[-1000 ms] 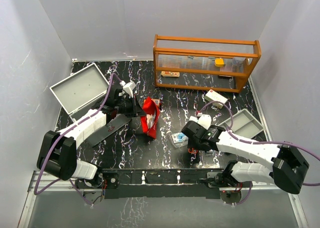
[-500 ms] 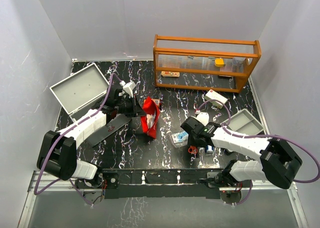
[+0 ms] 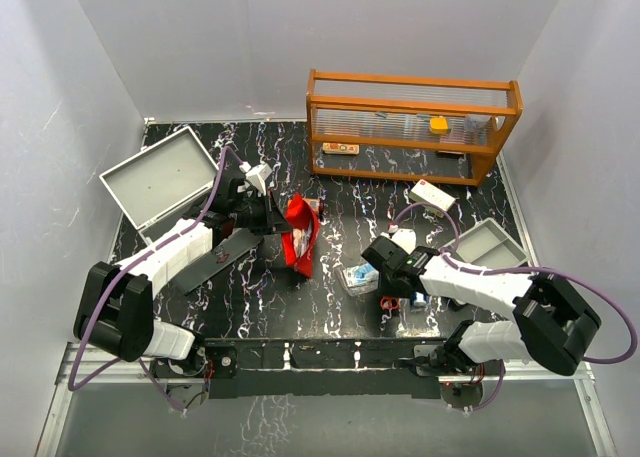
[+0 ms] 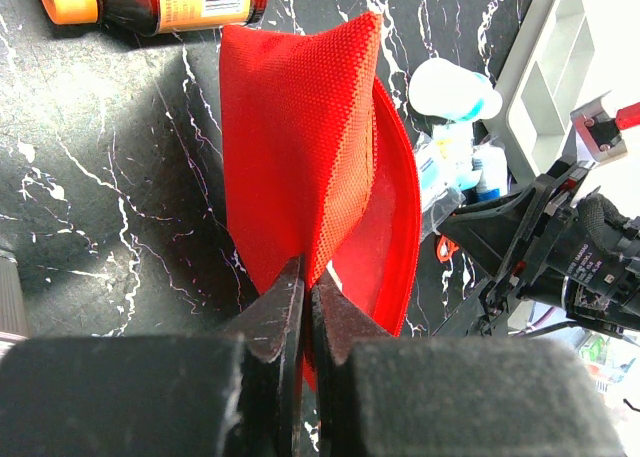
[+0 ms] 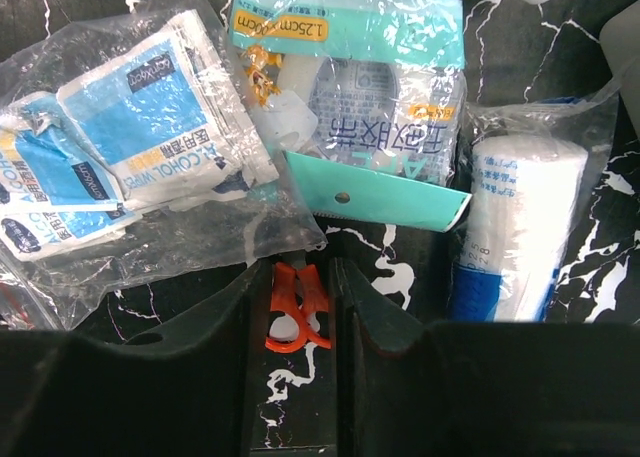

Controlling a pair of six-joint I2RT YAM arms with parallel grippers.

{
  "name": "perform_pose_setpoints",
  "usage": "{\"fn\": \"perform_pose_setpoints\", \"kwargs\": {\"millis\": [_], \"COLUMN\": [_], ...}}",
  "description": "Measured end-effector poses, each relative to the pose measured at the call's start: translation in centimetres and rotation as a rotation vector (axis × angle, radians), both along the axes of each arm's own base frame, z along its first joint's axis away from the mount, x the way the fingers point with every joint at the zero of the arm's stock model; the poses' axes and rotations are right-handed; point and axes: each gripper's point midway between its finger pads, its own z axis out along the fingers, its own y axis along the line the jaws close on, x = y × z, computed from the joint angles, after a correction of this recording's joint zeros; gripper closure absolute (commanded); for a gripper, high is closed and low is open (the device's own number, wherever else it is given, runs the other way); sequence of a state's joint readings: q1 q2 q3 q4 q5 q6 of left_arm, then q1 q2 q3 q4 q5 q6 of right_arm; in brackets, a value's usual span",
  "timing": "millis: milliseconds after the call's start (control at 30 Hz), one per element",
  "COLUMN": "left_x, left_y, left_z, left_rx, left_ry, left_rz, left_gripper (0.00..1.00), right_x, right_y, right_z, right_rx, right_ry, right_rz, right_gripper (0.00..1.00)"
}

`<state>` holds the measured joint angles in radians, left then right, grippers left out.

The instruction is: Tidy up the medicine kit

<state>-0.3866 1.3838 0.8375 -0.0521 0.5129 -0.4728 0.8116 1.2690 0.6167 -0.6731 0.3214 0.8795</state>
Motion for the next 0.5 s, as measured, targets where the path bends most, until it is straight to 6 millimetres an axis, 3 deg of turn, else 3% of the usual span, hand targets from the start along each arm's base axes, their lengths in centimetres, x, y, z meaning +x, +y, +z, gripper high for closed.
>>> {"fn": "perform_pose_setpoints", "kwargs": {"millis": [133, 500], "left_x": [0.0, 0.0], "left_y": [0.0, 0.0], "left_z": [0.0, 0.0], "left_rx": [0.000, 0.000], "left_ry": [0.000, 0.000], "left_rz": [0.000, 0.000], "left_gripper": [1.00, 1.00], "right_x": [0.2, -0.5], "right_y": [0.2, 0.4], "right_z": [0.0, 1.1], "right_rx": [-0.003, 0.051], "right_ry": [0.004, 0.010], "right_rz": [0.016, -0.004], "right_gripper": [0.90, 0.92]}}
